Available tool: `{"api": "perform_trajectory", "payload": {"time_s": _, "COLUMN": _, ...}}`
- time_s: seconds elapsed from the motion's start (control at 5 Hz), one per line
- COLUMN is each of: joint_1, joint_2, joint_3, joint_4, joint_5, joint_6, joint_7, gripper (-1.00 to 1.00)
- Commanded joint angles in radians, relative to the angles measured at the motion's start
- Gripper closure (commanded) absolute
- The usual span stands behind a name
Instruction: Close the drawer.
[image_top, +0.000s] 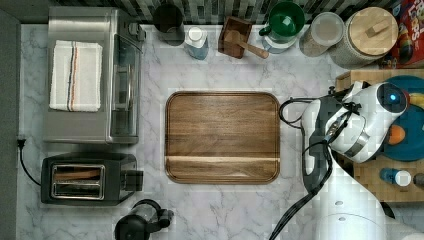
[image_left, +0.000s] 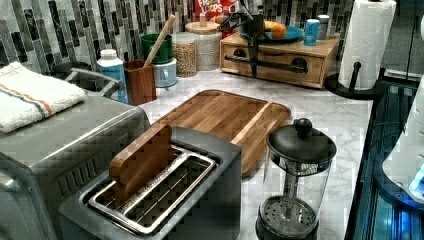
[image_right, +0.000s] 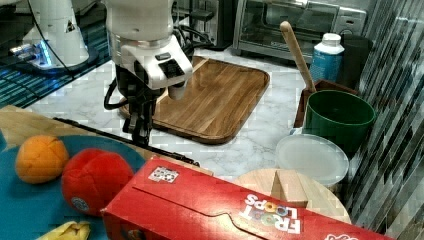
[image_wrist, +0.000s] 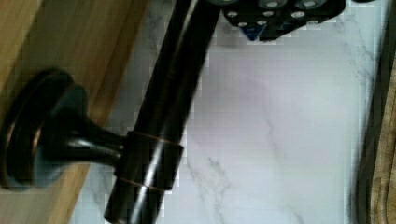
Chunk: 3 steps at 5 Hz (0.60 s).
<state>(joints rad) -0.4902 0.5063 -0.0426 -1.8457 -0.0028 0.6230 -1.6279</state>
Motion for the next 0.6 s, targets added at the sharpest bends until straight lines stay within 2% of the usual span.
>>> {"api": "perform_trajectory", "payload": {"time_s": 0.2, "joint_1": -0.091, "joint_2": 0.001, "joint_3": -0.121, "joint_4": 0.21, "joint_5": 0.023, "joint_6": 0.085, "joint_7": -0.081, "gripper": 1.0}}
{"api": "perform_trajectory", "payload": {"time_s": 0.6, "joint_1": -0.108, "joint_2": -0.001, "joint_3": -0.1, "joint_4": 0.21, "joint_5": 0.01, "joint_6": 0.085, "joint_7": -0.073, "gripper": 1.0}}
